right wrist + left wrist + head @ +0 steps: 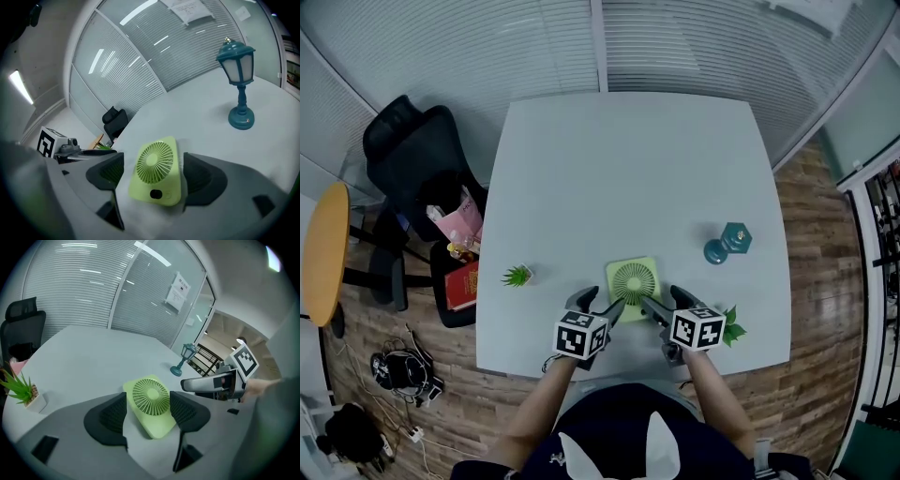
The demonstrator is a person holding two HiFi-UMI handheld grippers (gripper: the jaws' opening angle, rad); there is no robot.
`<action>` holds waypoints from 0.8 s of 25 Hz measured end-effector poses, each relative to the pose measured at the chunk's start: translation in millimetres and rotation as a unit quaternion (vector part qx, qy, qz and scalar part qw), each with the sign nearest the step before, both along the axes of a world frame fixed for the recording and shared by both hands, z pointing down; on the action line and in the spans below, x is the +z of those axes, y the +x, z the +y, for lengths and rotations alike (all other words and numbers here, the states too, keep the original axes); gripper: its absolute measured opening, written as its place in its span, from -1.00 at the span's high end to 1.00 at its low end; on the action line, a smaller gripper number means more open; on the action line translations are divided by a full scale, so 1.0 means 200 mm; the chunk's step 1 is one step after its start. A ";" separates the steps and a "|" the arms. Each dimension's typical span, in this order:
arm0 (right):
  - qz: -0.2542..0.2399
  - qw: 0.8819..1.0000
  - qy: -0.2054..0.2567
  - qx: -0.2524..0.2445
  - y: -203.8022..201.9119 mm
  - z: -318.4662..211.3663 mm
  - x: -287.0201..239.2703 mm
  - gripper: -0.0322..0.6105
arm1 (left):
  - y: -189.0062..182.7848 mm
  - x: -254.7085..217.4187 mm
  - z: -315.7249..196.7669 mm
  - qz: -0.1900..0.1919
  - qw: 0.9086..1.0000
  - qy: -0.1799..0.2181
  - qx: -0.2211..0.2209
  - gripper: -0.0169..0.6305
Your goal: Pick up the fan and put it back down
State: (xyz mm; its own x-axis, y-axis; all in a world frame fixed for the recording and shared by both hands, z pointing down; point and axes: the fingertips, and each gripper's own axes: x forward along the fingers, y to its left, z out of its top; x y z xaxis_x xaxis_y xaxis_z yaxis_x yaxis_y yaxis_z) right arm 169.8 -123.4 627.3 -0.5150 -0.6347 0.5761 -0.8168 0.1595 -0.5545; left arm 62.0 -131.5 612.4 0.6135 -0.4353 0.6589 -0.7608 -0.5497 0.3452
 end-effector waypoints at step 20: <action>-0.030 0.997 -0.064 0.010 0.01 -0.07 0.29 -0.26 | 0.03 0.33 -0.07 0.047 0.992 -0.102 -0.048 0.09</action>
State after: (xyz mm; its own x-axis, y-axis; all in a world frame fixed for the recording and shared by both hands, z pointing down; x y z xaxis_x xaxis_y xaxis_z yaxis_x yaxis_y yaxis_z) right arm 172.2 -136.5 685.0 -0.5387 -0.5677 0.6226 -0.7843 0.0681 -0.6166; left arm 68.3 -145.5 677.6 0.6386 -0.3579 0.6812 -0.7654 -0.3868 0.5143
